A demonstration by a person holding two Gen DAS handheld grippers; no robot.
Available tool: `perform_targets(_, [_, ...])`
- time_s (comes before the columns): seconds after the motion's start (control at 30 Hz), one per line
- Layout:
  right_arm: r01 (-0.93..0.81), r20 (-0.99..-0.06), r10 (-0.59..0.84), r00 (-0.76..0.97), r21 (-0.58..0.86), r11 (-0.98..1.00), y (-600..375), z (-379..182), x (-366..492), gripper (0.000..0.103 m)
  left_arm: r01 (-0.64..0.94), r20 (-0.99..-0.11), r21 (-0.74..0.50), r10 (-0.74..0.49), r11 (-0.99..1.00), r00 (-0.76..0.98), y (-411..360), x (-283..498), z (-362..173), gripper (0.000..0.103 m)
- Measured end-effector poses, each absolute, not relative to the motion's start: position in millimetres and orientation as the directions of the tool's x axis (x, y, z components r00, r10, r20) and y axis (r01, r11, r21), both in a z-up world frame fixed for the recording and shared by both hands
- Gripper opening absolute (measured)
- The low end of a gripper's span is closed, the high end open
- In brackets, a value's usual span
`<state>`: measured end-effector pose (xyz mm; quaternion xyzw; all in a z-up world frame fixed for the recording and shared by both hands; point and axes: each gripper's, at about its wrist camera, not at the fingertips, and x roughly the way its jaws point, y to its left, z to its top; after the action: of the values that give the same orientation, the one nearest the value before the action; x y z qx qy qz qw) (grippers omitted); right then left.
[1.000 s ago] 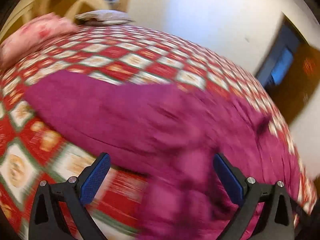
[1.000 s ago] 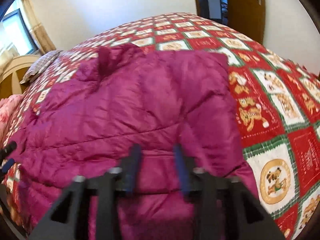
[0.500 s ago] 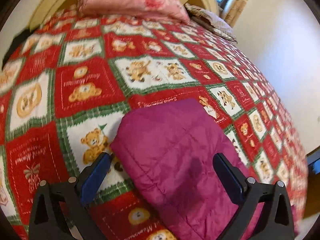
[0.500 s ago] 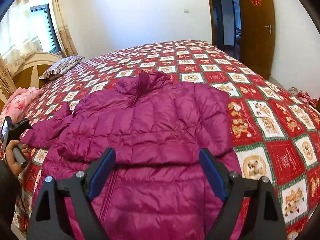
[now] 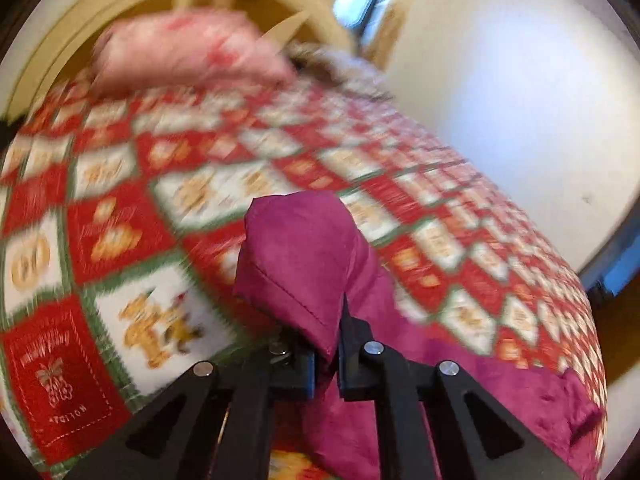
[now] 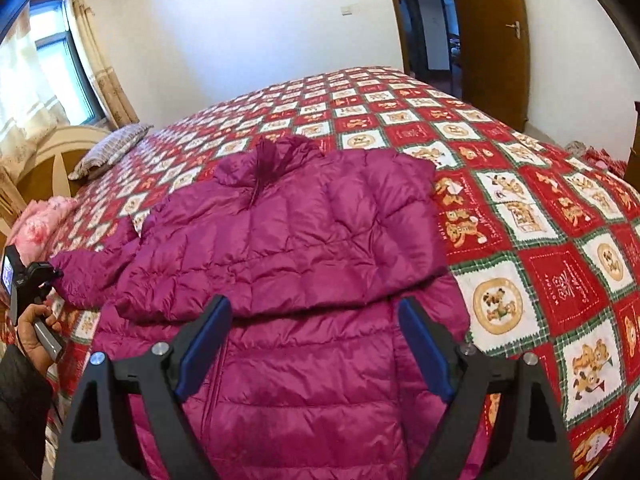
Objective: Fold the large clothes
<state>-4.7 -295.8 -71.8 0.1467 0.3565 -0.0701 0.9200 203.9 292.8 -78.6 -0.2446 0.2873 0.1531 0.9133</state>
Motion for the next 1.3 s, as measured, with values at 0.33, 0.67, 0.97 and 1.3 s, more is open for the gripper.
perform_targets(0.33, [0.278,-0.662,-0.023,0.749,0.283,0.918,-312,-70,-13,0.088,0.284,-0.342,-0.177,-0.329,0.943,0.880,64,152,17,0.007])
perform_targets(0.67, [0.323,-0.679,-0.024,0.733,0.318,0.891,-336,-80,-20,0.088,0.558,-0.611,-0.031,-0.457,0.829,0.646,-101,116,-92,0.009])
perform_targets(0.97, [0.329,-0.671,0.093,0.736,0.473,0.817,-357,-85,-11,0.088,0.628,-0.663,-0.124,-0.535,0.768,0.523,-99,94,-94,0.076])
perform_targets(1.3, [0.238,-0.679,0.133,0.722,0.424,0.874,-326,-70,29,0.059,0.392,-0.661,-0.099,-0.355,0.915,0.661,-18,85,-75,0.076])
